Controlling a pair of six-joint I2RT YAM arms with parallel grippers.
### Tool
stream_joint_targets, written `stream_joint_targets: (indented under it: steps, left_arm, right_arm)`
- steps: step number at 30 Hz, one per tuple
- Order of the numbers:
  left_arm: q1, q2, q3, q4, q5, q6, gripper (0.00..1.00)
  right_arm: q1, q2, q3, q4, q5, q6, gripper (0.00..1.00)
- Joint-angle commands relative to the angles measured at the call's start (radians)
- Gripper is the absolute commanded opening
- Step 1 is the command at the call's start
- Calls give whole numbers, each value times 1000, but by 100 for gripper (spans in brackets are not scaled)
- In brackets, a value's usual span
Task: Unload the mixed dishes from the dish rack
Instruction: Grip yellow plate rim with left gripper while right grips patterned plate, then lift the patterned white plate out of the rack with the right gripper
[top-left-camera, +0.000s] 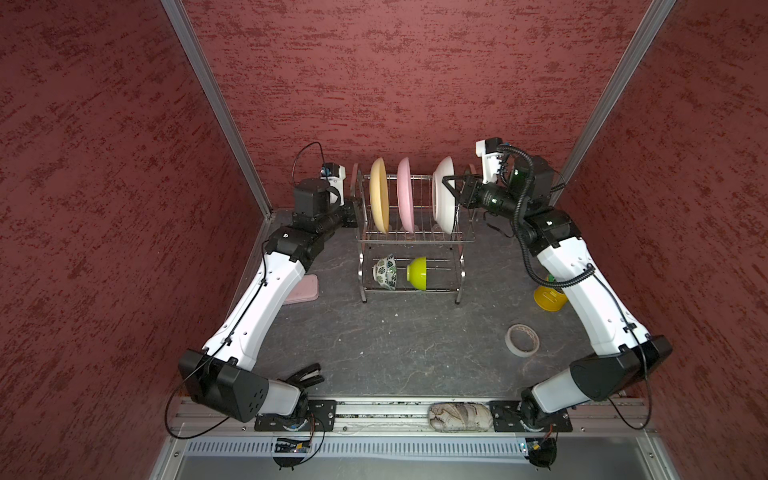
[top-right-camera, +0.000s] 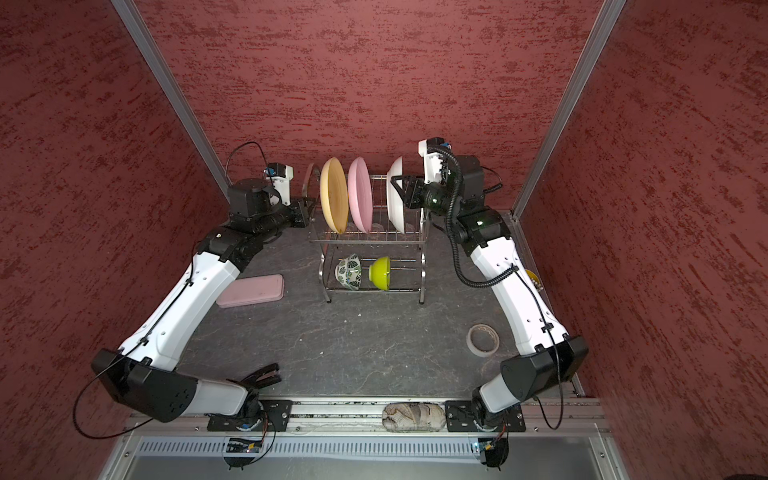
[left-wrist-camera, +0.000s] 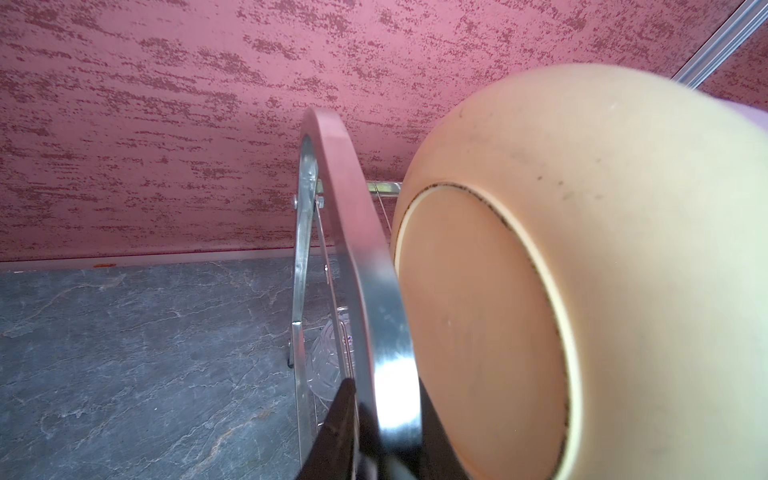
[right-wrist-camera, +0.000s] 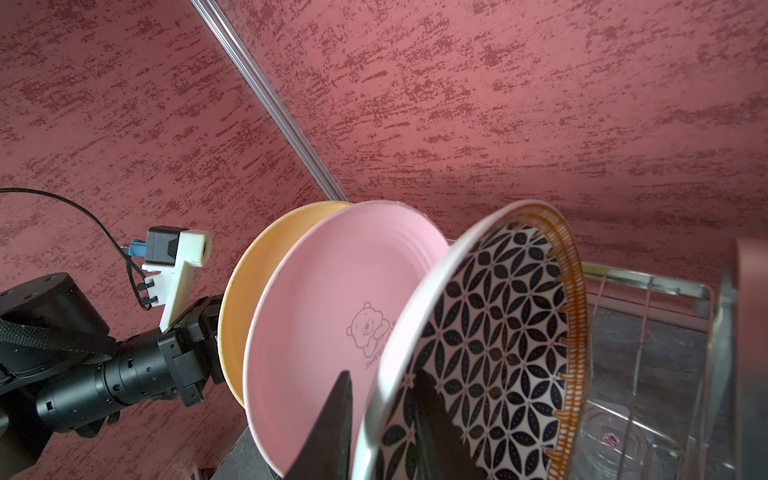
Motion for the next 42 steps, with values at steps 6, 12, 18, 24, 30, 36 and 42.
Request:
stream_joint_targets:
  steps: [6, 12, 18, 24, 30, 36, 42]
  left_arm:
    - [4, -4, -7, 30, -18, -82, 9]
    - [4, -5, -7, 30, -19, -77, 9]
    - [4, -6, -8, 28, -22, -74, 9]
    - [4, -6, -8, 30, -23, -73, 9]
    - [4, -4, -8, 32, -20, -73, 9]
    - [4, -2, -6, 30, -19, -71, 9]
    - [4, 1, -7, 28, -21, -70, 9]
  right_arm:
    - [-17, 4, -24, 30, -41, 35, 16]
    - [-19, -8, -45, 60, -58, 53, 9]
    - [-22, -24, -59, 86, -59, 74, 4]
    - [-25, -36, -63, 108, -73, 98, 0]
    - [-25, -44, -60, 127, -89, 118, 0]
    - [-24, -46, -39, 134, -122, 135, 0]
    - [-24, -52, -15, 138, -137, 141, 0]
